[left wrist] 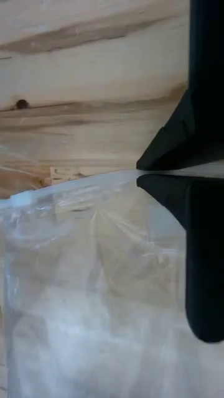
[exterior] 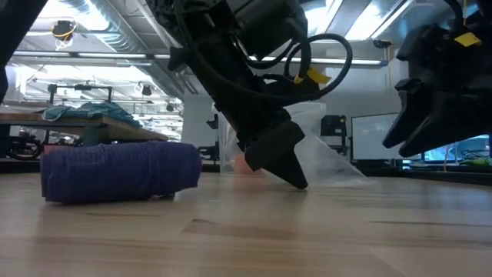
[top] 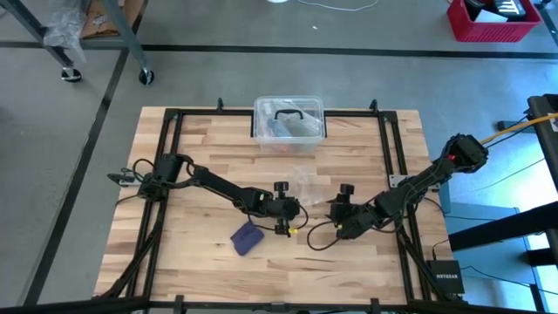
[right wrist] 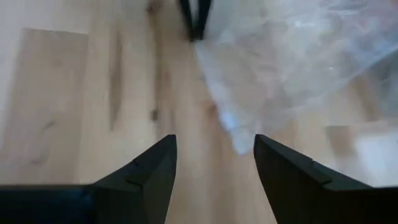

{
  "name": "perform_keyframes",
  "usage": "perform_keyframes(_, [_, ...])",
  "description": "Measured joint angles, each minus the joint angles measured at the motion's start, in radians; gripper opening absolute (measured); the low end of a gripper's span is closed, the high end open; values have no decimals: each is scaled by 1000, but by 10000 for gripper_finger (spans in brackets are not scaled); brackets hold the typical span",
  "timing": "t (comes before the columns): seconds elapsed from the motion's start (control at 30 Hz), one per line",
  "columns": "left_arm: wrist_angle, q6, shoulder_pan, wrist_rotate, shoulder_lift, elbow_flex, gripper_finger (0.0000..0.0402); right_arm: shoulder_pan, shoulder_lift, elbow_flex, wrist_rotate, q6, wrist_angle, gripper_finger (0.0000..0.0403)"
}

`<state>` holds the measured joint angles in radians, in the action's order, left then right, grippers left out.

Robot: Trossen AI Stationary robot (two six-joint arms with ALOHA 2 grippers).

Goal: Roll bandage
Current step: Open the transparent zip bag

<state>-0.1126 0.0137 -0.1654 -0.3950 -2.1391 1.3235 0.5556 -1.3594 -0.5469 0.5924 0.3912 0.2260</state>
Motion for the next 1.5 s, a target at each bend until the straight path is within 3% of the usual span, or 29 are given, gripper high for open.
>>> perform_keyframes(0.1, [-4,1,-3,0,13,-1,9,-8,0,-12,-116,4,20,216])
perform_keyframes(0.17, [-25,-2,-10,-1,38,-3,4,-8,3,-33,-130,8,76,216])
perform_keyframes(0.3, [-82,-20,-46,-12,113,-8,3,-4,30,-70,-96,14,195,216])
perform_keyframes(0.57, [-83,-39,-107,-8,279,-4,1,27,112,-66,-60,-21,196,216])
perform_keyframes(0.73, [-83,-16,-140,3,316,-3,1,84,122,-65,3,-35,133,216])
perform_keyframes(0.93, [-79,28,-140,145,316,-3,1,113,122,-65,201,-159,-1,216])
perform_keyframes(1.17, [-80,36,-143,156,316,-3,1,113,113,-65,36,-272,-120,216])
perform_keyframes(1.5, [-97,43,-142,153,346,-3,1,113,113,-64,-62,-266,-56,216])
